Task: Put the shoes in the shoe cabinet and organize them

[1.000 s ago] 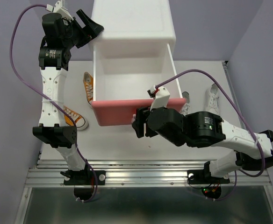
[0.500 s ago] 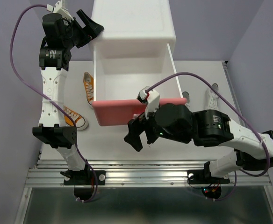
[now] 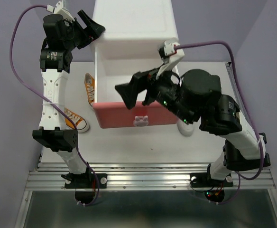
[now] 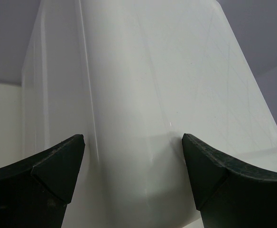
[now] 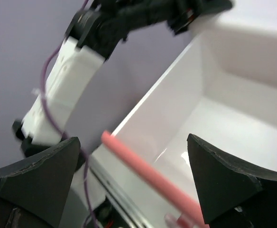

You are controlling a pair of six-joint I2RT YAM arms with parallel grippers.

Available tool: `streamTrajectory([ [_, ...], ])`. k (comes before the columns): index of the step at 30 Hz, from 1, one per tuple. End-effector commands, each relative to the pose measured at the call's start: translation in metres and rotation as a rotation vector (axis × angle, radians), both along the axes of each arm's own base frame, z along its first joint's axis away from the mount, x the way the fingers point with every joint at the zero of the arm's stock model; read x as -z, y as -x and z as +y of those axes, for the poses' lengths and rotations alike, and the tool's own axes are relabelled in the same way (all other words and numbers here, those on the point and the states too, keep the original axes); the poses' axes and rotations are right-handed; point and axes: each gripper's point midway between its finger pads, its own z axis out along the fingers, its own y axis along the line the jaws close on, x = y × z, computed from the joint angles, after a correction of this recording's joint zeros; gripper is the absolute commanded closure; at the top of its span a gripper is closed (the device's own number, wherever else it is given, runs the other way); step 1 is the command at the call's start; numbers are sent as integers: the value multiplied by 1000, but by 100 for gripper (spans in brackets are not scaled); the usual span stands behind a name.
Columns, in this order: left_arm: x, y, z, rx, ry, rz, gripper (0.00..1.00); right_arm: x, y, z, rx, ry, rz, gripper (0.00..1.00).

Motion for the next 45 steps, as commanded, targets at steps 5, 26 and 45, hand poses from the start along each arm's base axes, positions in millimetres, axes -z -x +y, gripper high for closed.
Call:
streamTrajectory([
  [5,83,2,15,-34,-112,253,6,-57,-127,-71,421,-203,-97,0],
  [26,75,1,13,-34,-99,238,6,108,-284,-315,935,-39,369,0],
  [45,81,3,14,-35,-100,261,6,384,-243,-296,651,447,958,0],
])
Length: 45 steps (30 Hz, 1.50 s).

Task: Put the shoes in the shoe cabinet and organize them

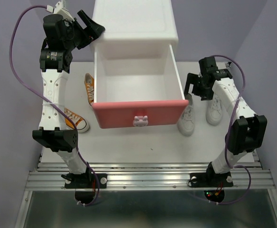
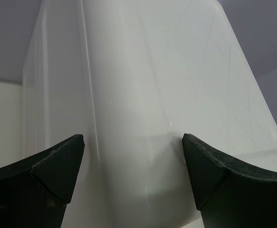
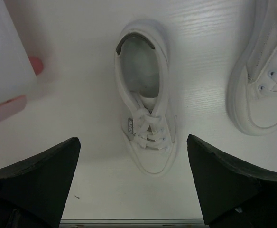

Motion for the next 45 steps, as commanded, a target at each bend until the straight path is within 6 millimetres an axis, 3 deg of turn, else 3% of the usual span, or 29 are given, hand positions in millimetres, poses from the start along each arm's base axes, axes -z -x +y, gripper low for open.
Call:
streamTrajectory([
  [1,82,2,13,-28,-104,259,6,21,-7,10,-104,-33,11,0],
  [5,84,3,15,-36,-108,268,6,34,-10,7,-112,-8,26,0],
  [10,89,6,17,-46,-112,279,6,64,-1,10,-162,-13,106,0],
  [19,98,3,17,-51,-111,301,6,88,-3,15,-172,-32,144,4],
  [27,99,0,18,-57,-116,297,6,104,-7,15,-171,-29,179,29],
  [32,103,-1,21,-71,-123,306,6,115,3,16,-188,-38,223,37],
  [33,104,-1,21,-71,-124,310,6,116,4,14,-184,-28,226,47],
  [34,103,-1,21,-73,-122,308,6,114,5,10,-170,-10,218,61],
  [36,102,-1,21,-73,-122,305,6,110,2,7,-159,7,192,79],
  [39,102,-1,21,-74,-123,303,6,90,-7,5,-140,15,133,99],
  [44,103,0,21,-75,-120,309,6,34,-26,-2,-39,26,-25,99],
  [45,103,-1,21,-75,-120,307,6,9,-32,-6,-9,37,-93,99],
])
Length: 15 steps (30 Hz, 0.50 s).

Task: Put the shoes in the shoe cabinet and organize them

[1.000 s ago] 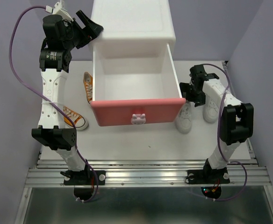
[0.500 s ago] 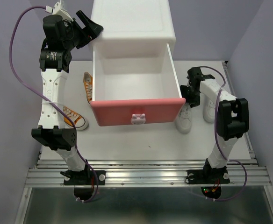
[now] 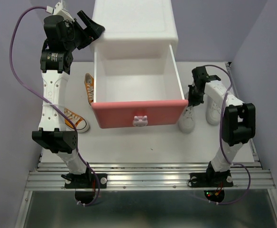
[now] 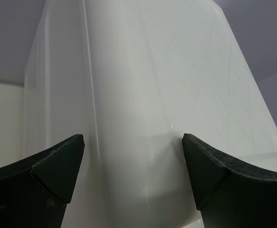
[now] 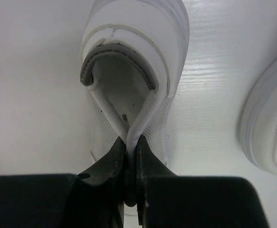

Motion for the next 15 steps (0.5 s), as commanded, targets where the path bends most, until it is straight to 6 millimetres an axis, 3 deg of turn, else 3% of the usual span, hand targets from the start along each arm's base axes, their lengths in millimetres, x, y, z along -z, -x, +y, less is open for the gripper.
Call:
streamTrajectory([
  [1,101,0,20,-55,-120,313,6,-110,-39,-13,124,12,-329,99],
  [2,101,0,20,-55,-119,311,6,-126,-42,-16,142,13,-372,99],
  [3,100,0,20,-56,-119,310,6,-162,-50,-20,185,14,-466,99],
  [6,100,-1,21,-59,-118,312,6,-220,-60,-27,269,-3,-614,99],
  [7,100,-1,20,-56,-117,312,6,-258,-65,-29,309,-33,-707,99],
  [10,101,-1,20,-55,-119,313,6,-327,-74,-26,347,-117,-884,99],
  [11,101,-1,20,-55,-121,311,6,-367,-72,-27,354,-148,-984,99],
  [14,102,-3,20,-53,-116,315,6,-423,-71,-36,421,-180,-1141,99],
  [15,101,-3,19,-51,-117,315,6,-453,-64,-39,433,-198,-1217,99],
])
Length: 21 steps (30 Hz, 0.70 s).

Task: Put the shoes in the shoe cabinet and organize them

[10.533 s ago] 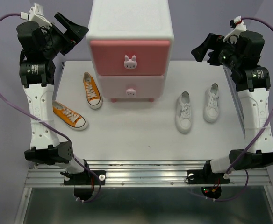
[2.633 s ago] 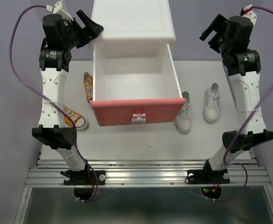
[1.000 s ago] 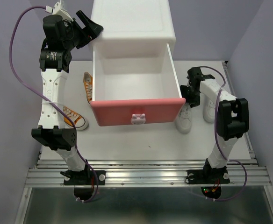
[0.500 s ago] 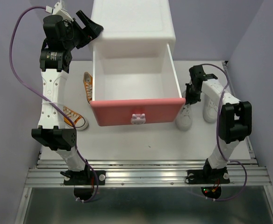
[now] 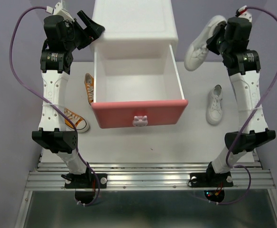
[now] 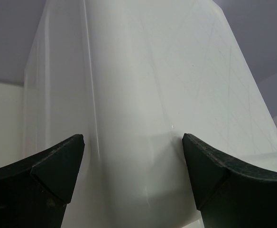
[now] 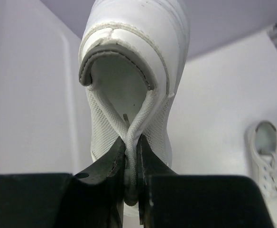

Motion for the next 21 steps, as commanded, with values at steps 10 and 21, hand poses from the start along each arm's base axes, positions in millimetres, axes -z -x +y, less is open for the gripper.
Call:
streamTrajectory([
  [10,99,-2,20,-52,-120,310,6,-280,68,1,-60,-241,-924,99],
  [21,93,-1,21,-62,-114,295,6,-323,109,75,-536,-448,-1011,99],
])
